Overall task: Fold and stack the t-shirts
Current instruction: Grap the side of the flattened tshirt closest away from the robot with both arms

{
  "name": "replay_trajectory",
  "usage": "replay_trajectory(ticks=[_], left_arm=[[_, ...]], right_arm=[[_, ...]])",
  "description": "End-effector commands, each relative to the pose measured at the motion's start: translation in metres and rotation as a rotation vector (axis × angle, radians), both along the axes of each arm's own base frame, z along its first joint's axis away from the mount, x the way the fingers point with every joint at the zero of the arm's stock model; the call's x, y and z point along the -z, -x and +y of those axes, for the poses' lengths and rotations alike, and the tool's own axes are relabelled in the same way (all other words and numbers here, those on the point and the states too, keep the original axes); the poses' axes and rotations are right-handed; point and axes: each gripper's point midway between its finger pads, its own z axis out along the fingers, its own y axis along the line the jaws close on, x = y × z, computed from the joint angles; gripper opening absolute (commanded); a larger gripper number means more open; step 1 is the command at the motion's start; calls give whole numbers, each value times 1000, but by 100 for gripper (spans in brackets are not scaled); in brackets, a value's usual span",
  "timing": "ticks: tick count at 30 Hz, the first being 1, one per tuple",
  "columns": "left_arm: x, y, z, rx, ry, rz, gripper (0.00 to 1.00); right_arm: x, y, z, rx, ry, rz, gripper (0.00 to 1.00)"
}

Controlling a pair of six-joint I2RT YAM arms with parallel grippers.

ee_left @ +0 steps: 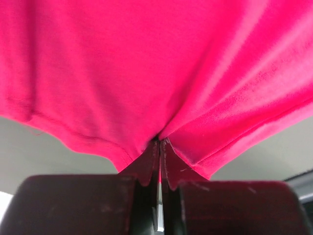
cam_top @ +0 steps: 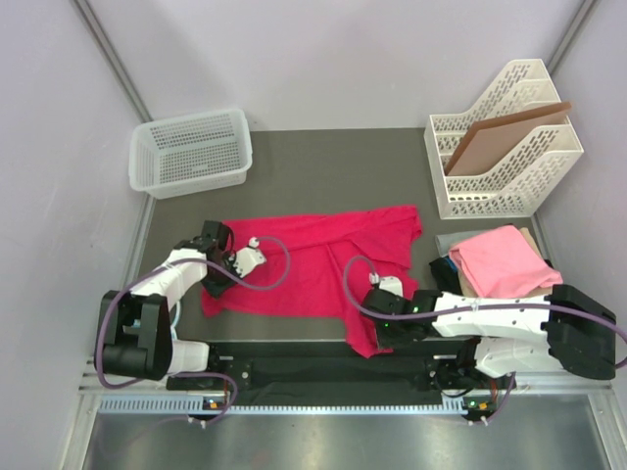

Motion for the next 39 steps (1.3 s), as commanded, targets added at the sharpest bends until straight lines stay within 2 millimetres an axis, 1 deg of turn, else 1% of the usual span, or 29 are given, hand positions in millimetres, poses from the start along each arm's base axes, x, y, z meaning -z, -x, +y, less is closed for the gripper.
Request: replay_trajectory(ticks=[1,3,4,5,9,10,13,15,16,17,18,21,22,23,25,28,30,34,35,38,39], left_arm=[[-17,-34,-1,-8,11,-118,0],[-21,-35,-2,-14,16,-121,0],[-23,-35,-2,-14,15,-125,0],[-25,-35,-2,-14,15,-125,0],[-31,-31,-2,-6,13,-118,13],[-33,-30,-1,-5,10,-121,25],[-39,-27,2,-1,-2,-134,43],[-43,-21,3,14,-5,-144,48],[-42,-17,11,11,-45,-143,51],[-43,-15,13,17,-56,-150,54],[-47,-14,15,19,-64,-172,55],[-49,-1,15,39,-65,-157,56],[-45,13,15,70,-63,-105,55],[-43,18,13,88,-48,-87,54],[-34,31,16,118,-63,-32,50],[-24,38,21,119,-91,22,49],[-19,40,20,112,-86,61,49],[-12,35,16,100,-79,72,48],[-9,37,15,104,-79,90,49],[-4,31,14,98,-84,87,48],[-4,25,14,95,-82,71,48]], right_arm=[[1,-11,15,-3,-58,-68,21],[1,-11,16,2,-66,-71,14],[-1,-11,16,2,-69,-73,5],[-5,-12,18,2,-78,-79,1],[-24,-15,12,11,-85,-110,0],[-27,-15,11,18,-91,-114,0],[-36,-12,5,33,-100,-112,0],[-40,-10,1,41,-107,-109,0],[-42,-10,0,45,-107,-114,0],[-42,-10,-2,47,-105,-116,0],[-43,-10,-4,48,-99,-113,0],[-45,-12,-4,48,-92,-125,0],[-47,-13,-2,50,-96,-127,0],[-48,-13,-1,47,-100,-129,0],[-49,-15,3,43,-103,-132,0],[-52,-16,6,36,-104,-138,0],[-54,-17,6,35,-107,-141,0],[-58,-17,6,37,-119,-146,0],[-59,-16,5,37,-118,-144,0],[-62,-17,6,37,-128,-146,0],[-62,-17,7,37,-135,-147,0]])
